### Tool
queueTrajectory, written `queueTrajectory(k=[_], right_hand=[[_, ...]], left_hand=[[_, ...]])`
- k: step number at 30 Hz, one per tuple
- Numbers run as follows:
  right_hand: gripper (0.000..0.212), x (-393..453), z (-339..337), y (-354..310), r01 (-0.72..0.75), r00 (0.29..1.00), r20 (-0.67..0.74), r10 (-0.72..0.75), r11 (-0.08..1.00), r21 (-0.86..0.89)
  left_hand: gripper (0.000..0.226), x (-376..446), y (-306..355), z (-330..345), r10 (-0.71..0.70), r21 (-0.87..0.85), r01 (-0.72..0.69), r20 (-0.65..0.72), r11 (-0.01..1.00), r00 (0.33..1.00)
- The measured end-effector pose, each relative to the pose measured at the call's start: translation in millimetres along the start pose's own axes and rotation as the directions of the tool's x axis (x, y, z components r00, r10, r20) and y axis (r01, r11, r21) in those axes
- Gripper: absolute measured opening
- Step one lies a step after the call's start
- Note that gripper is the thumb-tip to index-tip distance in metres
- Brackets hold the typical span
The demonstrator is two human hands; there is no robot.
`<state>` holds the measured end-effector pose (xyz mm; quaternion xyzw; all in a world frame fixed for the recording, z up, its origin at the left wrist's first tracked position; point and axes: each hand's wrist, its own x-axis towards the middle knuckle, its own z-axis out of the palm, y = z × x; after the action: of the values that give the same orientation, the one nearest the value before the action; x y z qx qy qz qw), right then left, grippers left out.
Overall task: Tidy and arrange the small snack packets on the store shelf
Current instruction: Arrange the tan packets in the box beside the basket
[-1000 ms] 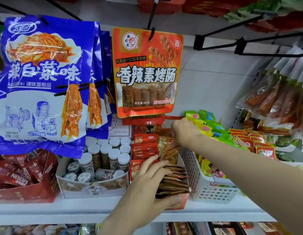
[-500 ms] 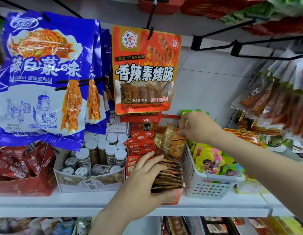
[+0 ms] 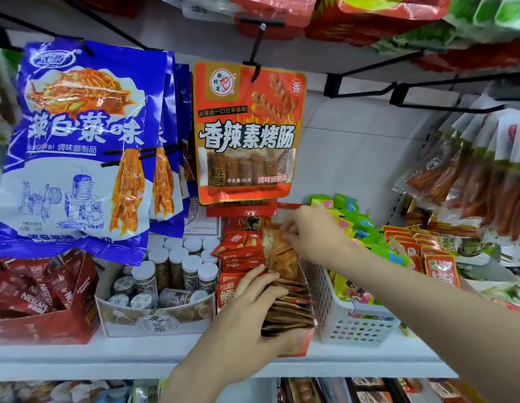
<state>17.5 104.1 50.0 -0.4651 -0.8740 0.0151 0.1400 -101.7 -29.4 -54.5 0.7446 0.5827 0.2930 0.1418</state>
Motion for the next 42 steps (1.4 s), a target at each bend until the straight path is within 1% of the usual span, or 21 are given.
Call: queueTrajectory(k=[3,6,8,9,11,13,15,16,18,20,21,22,23,24,25,26,27,29,34,38,42], right_hand=[[0.023,8,0,-11,0.01,1.0,-0.028,-0.011,0.999,-0.05],[0.02,7,-29,-1,-0.041,0.995,-0.093,0.04,0.999,-0.008],[0.013,1,-52,11,-0.074,0.989,-0.126,0.081,0.995,0.065],[0.014,-3,-63,16,-0.074,0.988,-0.128,0.087,0.992,0.104],[0.021,-15,-76,23,-0.06,0.993,-0.085,0.081,0.973,0.224],[0.019,-26,-78,21,-0.05,0.998,-0.02,0.063,0.919,0.39],[0.016,-33,-69,12,-0.036,0.999,0.035,0.02,0.833,0.552],[0.015,-34,-62,5,-0.036,0.998,0.055,0.002,0.775,0.631],[0.003,-30,-49,-6,-0.073,0.994,0.108,-0.008,0.687,0.723],[0.019,-18,-39,-8,-0.125,0.992,0.111,0.061,0.605,0.787],[0.025,-11,-33,-6,-0.133,0.99,0.077,0.115,0.619,0.774],[0.025,-4,-26,-3,-0.113,0.99,0.02,0.137,0.712,0.693],[0.02,2,-19,1,-0.084,0.993,-0.023,0.113,0.846,0.527],[0.013,6,-11,1,-0.048,0.998,-0.024,0.059,0.937,0.345],[0.013,9,-1,1,-0.02,1.0,0.014,0.018,0.979,0.202],[0.018,13,9,0,-0.009,0.997,0.073,0.001,0.993,0.12],[0.021,16,20,-1,-0.015,0.994,0.113,0.008,0.998,0.065],[0.025,19,36,-4,-0.027,0.994,0.109,0.028,1.0,-0.011],[0.02,15,64,-4,-0.095,0.988,0.125,0.089,0.995,0.039],[0.027,13,74,-11,-0.123,0.987,0.126,0.103,0.978,0.17],[0.033,16,64,-8,-0.22,0.938,0.316,0.142,0.95,0.224]], left_hand=[[0.079,1,-1,0,-0.002,-0.035,0.002,-0.01,0.999,1.0],[0.075,0,0,-1,-0.046,-0.164,0.037,-0.05,0.986,0.998],[0.058,0,1,-3,-0.105,-0.27,0.07,-0.119,0.96,0.987],[0.051,1,2,-4,-0.141,-0.325,0.077,-0.177,0.943,0.974],[0.05,4,4,-7,-0.216,-0.404,0.077,-0.311,0.912,0.926],[0.058,6,6,-12,-0.277,-0.455,0.09,-0.362,0.886,0.89],[0.06,8,9,-16,-0.333,-0.569,0.111,-0.302,0.815,0.893],[0.05,9,9,-16,-0.348,-0.632,0.107,-0.27,0.768,0.898],[0.023,9,10,-16,-0.387,-0.683,0.111,-0.265,0.722,0.883],[0.012,5,6,-17,-0.447,-0.698,0.133,-0.29,0.704,0.846],[0.01,3,2,-19,-0.477,-0.705,0.149,-0.295,0.694,0.828],[0.01,0,-2,-22,-0.504,-0.709,0.167,-0.297,0.685,0.811],[0.009,-3,-6,-24,-0.525,-0.714,0.183,-0.293,0.676,0.799],[0.009,-5,-9,-27,-0.541,-0.727,0.194,-0.278,0.658,0.794],[0.009,-7,-11,-29,-0.549,-0.743,0.201,-0.258,0.639,0.795],[0.009,-8,-13,-30,-0.55,-0.75,0.208,-0.24,0.628,0.8],[0.01,-9,-13,-31,-0.547,-0.751,0.211,-0.229,0.625,0.805],[0.01,-11,-15,-31,-0.537,-0.749,0.21,-0.223,0.628,0.813],[0.01,-14,-20,-31,-0.541,-0.765,0.209,-0.209,0.609,0.815],[0.011,-15,-26,-33,-0.561,-0.778,0.211,-0.209,0.591,0.801],[0.012,-14,-26,-32,-0.546,-0.788,0.198,-0.199,0.583,0.814]])
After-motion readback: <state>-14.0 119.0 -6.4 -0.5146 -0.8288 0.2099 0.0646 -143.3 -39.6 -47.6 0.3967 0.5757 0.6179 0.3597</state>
